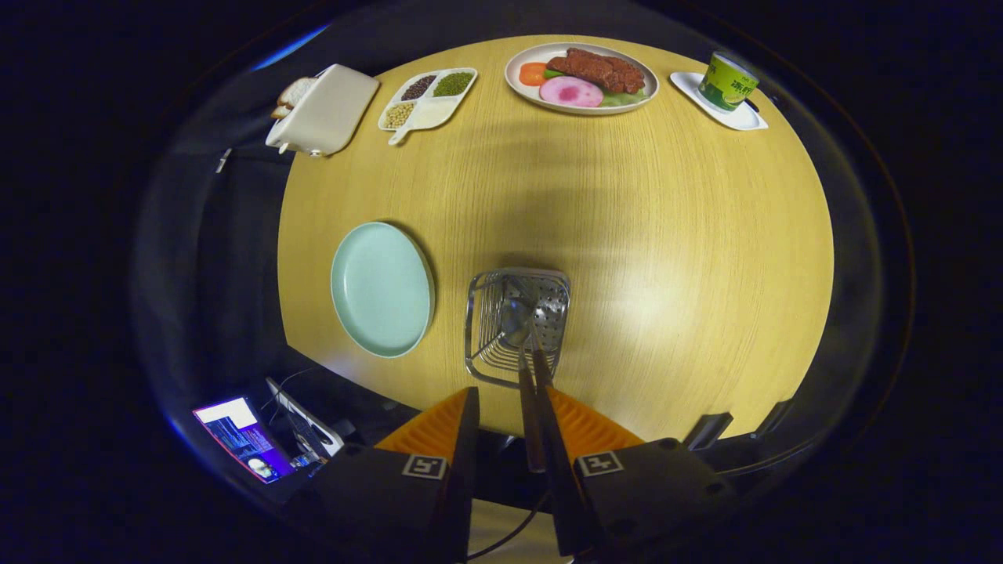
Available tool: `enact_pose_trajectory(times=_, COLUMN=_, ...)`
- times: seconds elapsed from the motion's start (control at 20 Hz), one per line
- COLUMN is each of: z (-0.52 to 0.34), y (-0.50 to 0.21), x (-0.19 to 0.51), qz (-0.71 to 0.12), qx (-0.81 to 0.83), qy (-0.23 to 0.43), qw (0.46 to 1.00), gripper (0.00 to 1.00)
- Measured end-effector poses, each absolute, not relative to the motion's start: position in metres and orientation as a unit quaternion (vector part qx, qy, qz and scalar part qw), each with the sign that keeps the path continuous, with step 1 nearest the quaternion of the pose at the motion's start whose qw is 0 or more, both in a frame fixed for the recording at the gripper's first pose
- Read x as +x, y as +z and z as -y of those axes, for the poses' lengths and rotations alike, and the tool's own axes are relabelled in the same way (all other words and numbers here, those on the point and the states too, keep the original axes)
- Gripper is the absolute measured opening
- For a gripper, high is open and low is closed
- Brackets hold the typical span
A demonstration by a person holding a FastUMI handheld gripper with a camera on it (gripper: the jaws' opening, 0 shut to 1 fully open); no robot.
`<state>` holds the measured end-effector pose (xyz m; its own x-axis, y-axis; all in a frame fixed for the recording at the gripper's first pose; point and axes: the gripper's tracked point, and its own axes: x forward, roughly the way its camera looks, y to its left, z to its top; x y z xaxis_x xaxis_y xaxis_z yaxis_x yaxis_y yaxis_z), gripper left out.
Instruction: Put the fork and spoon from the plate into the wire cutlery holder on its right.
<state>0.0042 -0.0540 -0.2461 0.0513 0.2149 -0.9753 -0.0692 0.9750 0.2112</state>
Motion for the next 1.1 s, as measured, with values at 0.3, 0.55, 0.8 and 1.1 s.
enact_pose_trajectory(times=0.3, z=0.039, y=-0.202, x=0.016, qz=-0.592, qx=0.067, qy=0.120, qw=0.794, gripper=1.00)
enact_pose_trajectory(times=0.55, z=0.038, y=-0.155, x=0.032, qz=-0.492, qx=0.077, qy=0.122, qw=0.858, gripper=0.99)
enact_pose_trajectory(times=0.8, z=0.042, y=-0.102, x=0.043, qz=-0.395, qx=0.069, qy=0.116, qw=0.908, gripper=0.99)
enact_pose_trajectory(times=1.1, z=0.037, y=-0.035, x=0.053, qz=-0.246, qx=0.040, qy=0.093, qw=0.964, gripper=0.99)
